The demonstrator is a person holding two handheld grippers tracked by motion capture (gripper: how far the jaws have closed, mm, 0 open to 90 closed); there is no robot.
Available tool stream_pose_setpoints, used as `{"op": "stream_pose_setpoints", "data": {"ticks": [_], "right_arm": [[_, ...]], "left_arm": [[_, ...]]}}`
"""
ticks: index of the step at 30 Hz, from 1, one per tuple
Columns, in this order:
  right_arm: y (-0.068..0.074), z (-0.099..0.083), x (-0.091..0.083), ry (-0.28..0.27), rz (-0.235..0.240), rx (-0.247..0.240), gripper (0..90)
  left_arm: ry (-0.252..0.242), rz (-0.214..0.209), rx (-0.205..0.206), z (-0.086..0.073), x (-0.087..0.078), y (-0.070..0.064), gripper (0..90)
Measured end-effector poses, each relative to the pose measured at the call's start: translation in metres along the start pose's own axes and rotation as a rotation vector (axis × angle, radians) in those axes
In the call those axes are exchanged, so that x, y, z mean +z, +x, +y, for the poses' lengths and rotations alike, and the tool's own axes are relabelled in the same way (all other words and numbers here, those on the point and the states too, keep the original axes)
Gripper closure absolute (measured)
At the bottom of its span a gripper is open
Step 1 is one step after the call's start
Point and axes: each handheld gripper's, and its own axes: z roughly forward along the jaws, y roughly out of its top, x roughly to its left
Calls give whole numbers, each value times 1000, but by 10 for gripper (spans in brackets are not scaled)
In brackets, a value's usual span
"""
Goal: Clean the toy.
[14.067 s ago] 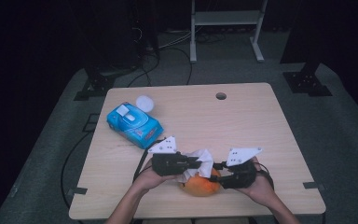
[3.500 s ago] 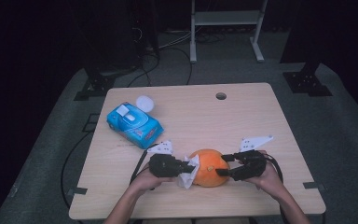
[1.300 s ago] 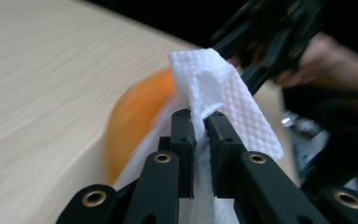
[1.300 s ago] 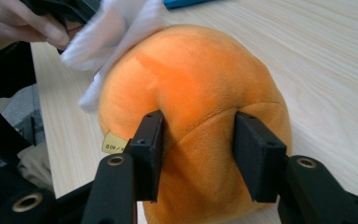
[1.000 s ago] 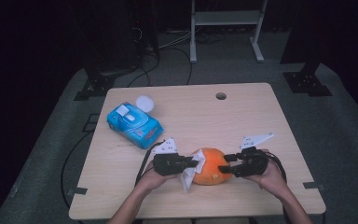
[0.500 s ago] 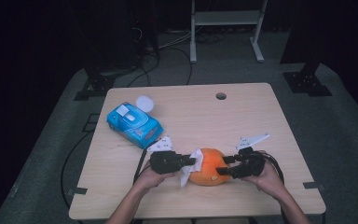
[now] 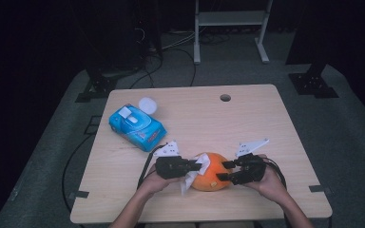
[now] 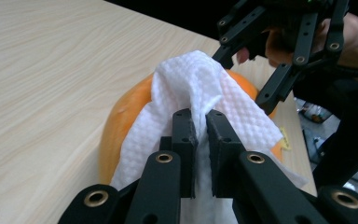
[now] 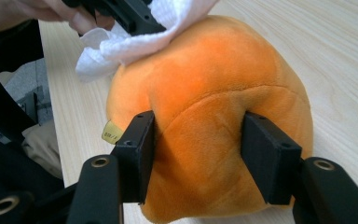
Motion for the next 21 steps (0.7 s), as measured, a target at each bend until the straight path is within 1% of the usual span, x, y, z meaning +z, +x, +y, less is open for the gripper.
{"op": "stream_pose_setpoints", "data": {"ticks": [4, 6, 7, 9, 11, 13, 14, 16, 17, 18, 20, 21], "right_arm": [[-2, -2, -1, -1, 6, 4, 455], [-3, -2, -1, 0, 16, 17, 454], [-4, -2, -2, 0, 19, 19, 455], [-5, -3, -2, 1, 22, 27, 472], [-5, -2, -3, 3, 13, 24, 507], [-2, -1, -3, 8, 0, 5, 514], [0, 0, -2, 3, -7, -6, 514], [2, 1, -1, -2, -16, -16, 508], [3, 1, -1, -1, -13, -17, 495], [2, 1, -2, 2, -3, -16, 469], [0, 1, -7, -7, 31, -12, 429], [-1, 2, -11, -7, 38, -13, 425]], "left_arm": [[9, 3, -32, -3, -6, 5, 819], [18, 23, -32, -2, -8, 6, 811], [17, 29, -38, -2, -9, 7, 811], [3, 21, -57, -1, -10, 8, 817], [-19, 16, -76, 3, -10, 5, 833], [-59, -38, -71, 9, -9, -1, 837], [-65, -45, -58, 13, -7, -6, 836], [-31, -35, -11, 15, -1, -12, 834], [-8, -26, -3, 13, 2, -12, 834], [10, -25, -1, 9, 4, -10, 835], [4, -39, -27, 2, 4, -4, 838], [5, -29, -26, 1, 2, -2, 839]]}}
